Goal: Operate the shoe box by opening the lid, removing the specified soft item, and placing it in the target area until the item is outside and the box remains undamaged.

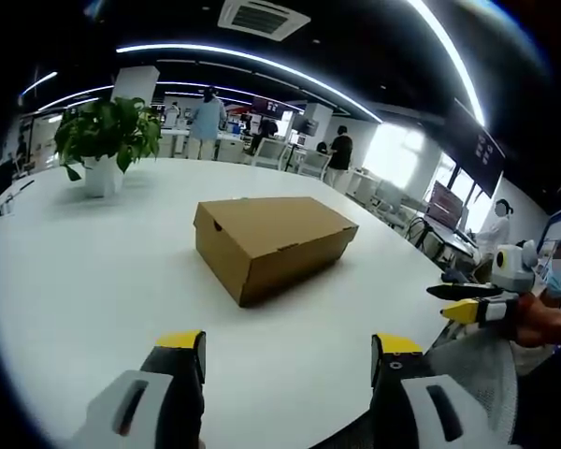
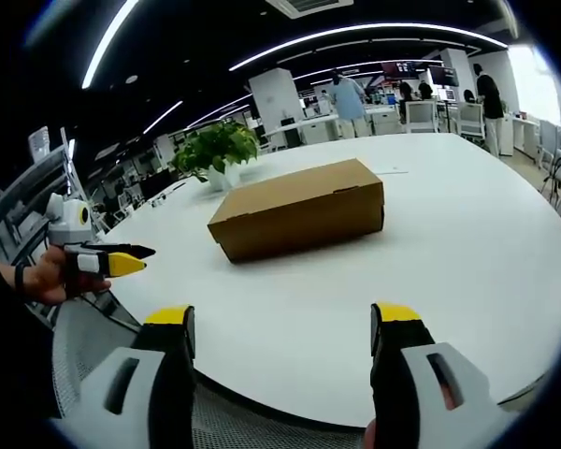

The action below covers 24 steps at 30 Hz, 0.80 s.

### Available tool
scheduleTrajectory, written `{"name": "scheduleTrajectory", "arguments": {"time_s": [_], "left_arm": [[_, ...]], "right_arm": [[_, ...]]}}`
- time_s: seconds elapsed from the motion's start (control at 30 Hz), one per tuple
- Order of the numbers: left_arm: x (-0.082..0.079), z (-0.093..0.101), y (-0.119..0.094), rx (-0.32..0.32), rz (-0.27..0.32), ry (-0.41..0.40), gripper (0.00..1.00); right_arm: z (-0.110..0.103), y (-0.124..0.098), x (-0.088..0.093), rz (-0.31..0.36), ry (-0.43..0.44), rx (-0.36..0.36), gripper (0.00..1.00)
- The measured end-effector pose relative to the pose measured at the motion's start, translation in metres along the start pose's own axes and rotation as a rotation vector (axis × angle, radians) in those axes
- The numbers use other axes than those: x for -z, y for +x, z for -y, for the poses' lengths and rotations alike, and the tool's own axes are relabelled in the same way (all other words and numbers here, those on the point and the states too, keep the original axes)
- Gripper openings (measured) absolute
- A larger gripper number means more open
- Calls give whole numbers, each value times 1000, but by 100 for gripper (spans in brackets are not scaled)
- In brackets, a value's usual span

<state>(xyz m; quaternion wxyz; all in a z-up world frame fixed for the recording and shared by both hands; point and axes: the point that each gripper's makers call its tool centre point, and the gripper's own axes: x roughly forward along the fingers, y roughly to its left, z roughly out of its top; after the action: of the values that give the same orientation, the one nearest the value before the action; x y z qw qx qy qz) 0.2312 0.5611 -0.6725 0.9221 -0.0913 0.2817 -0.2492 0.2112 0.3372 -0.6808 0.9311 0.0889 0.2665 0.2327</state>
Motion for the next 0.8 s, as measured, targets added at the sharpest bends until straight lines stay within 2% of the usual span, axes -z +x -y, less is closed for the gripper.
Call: {"name": "scheduleTrajectory", "arguments": {"time_s": [0.8], "left_arm": [[0, -1, 0, -4, -1, 0, 73]], "right_arm": [[-1, 1, 1, -7, -5, -4, 72]]}}
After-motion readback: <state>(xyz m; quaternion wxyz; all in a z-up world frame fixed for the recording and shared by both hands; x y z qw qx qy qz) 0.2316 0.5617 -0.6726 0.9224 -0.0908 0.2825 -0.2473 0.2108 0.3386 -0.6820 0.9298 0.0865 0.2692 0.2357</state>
